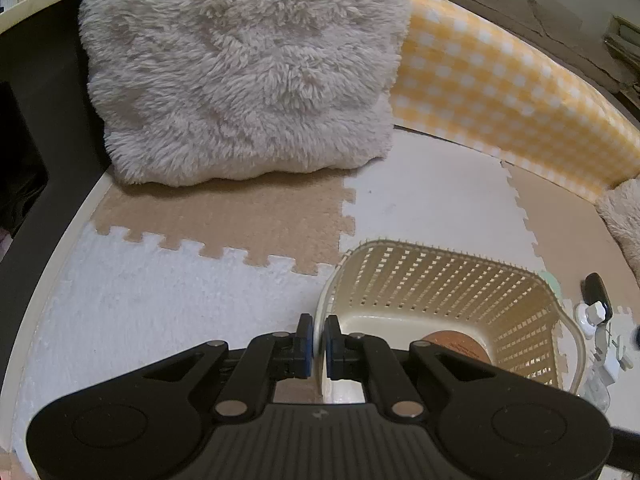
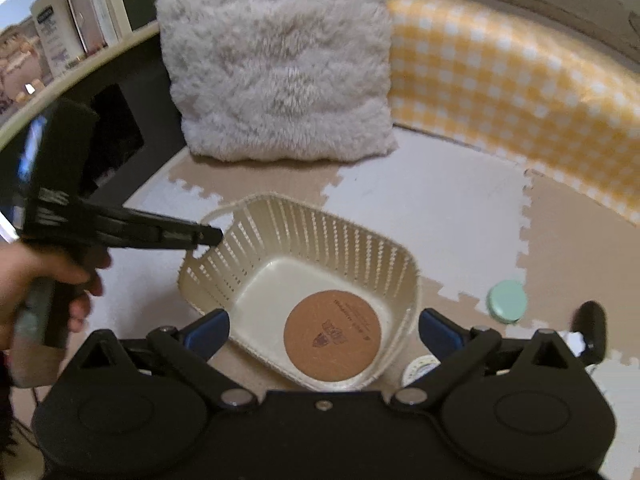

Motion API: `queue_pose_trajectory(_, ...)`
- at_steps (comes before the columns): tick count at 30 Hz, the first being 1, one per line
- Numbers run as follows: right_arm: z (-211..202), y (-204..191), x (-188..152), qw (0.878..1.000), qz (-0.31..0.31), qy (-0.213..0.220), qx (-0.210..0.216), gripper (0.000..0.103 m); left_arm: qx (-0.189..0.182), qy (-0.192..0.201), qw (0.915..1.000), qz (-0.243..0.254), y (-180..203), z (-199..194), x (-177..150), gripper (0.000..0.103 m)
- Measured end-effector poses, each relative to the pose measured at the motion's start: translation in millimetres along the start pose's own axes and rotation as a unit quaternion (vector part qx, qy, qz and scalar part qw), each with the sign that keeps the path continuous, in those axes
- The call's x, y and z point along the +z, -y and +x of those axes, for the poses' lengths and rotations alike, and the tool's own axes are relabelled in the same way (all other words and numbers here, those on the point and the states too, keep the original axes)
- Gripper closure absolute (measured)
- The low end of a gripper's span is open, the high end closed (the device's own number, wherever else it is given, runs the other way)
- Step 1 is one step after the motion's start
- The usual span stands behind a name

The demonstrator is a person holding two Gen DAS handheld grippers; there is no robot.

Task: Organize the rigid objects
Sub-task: 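Move the right gripper to the clear plastic box and grasp it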

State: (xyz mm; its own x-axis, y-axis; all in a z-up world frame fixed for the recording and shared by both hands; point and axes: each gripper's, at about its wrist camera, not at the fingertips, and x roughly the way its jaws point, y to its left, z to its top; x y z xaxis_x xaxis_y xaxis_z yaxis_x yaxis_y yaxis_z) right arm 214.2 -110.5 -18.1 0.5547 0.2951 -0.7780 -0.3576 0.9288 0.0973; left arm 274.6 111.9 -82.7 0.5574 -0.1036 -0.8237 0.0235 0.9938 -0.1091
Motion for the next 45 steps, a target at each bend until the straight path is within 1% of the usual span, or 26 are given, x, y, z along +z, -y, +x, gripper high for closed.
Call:
queue_pose_trajectory(6, -42, 14, 3, 0.999, -0.003, 0.032, -0.012, 0.0, 0.008, -0.005, 0.9999, 0.007, 3, 1, 2, 0.096)
queue_pose_trajectory(11, -68, 35, 3, 0.998, 0.008, 0.055, -0.038, 0.0, 0.013, -0.01, 0.9997, 0.017, 5, 2, 4, 0.095)
queue_pose_trajectory(14, -74, 53, -1, 0.996, 0.023, 0.065, -0.06, 0.0, 0.012, -0.013, 0.9997, 0.018, 4, 2, 5, 0.095)
queue_pose_trajectory(17, -74, 73, -11, 0.992, 0.038, 0.081, -0.089, 0.0, 0.013, -0.014, 0.9996, 0.02, 5, 2, 5, 0.095)
queue_pose_trajectory(19, -69, 87, -20, 0.99, 0.053, 0.079, -0.106, 0.0, 0.015, -0.014, 0.9995, 0.024, 6, 3, 5, 0.095)
queue_pose_trajectory(23, -47, 118, -45, 0.986, 0.09, 0.06, -0.123, 0.0, 0.015, -0.013, 0.9993, 0.031, 7, 3, 5, 0.095)
queue_pose_trajectory(27, -26, 140, -68, 0.987, 0.096, 0.03, -0.124, 0.0, 0.013, -0.014, 0.9988, 0.046, 8, 3, 5, 0.095)
queue_pose_trajectory(30, -16, 146, -82, 0.992, 0.078, 0.017, -0.094, 0.0, 0.006, -0.016, 0.9987, 0.047, 6, 2, 5, 0.095)
queue_pose_trajectory(31, -12, 148, -86, 0.994, 0.073, 0.006, -0.083, 0.0, 0.004, -0.016, 0.9988, 0.046, 5, 2, 5, 0.095)
queue_pose_trajectory(33, 1, 152, -93, 0.995, 0.064, -0.029, -0.067, 0.0, 0.001, -0.016, 0.9989, 0.045, 4, 2, 5, 0.095)
queue_pose_trajectory(36, 20, 153, -103, 0.993, 0.048, -0.081, -0.065, 0.0, -0.003, -0.016, 0.9989, 0.044, 2, 2, 5, 0.095)
queue_pose_trajectory(38, 30, 154, -109, 0.991, 0.043, -0.106, -0.065, 0.0, -0.005, -0.016, 0.999, 0.042, 2, 2, 5, 0.095)
queue_pose_trajectory(41, 40, 159, -111, 0.989, 0.045, -0.124, -0.068, 0.0, -0.007, -0.016, 0.999, 0.04, 2, 2, 5, 0.095)
queue_pose_trajectory(45, 54, 166, -113, 0.985, 0.066, -0.149, -0.062, 0.0, -0.006, -0.017, 0.9988, 0.045, 4, 3, 5, 0.095)
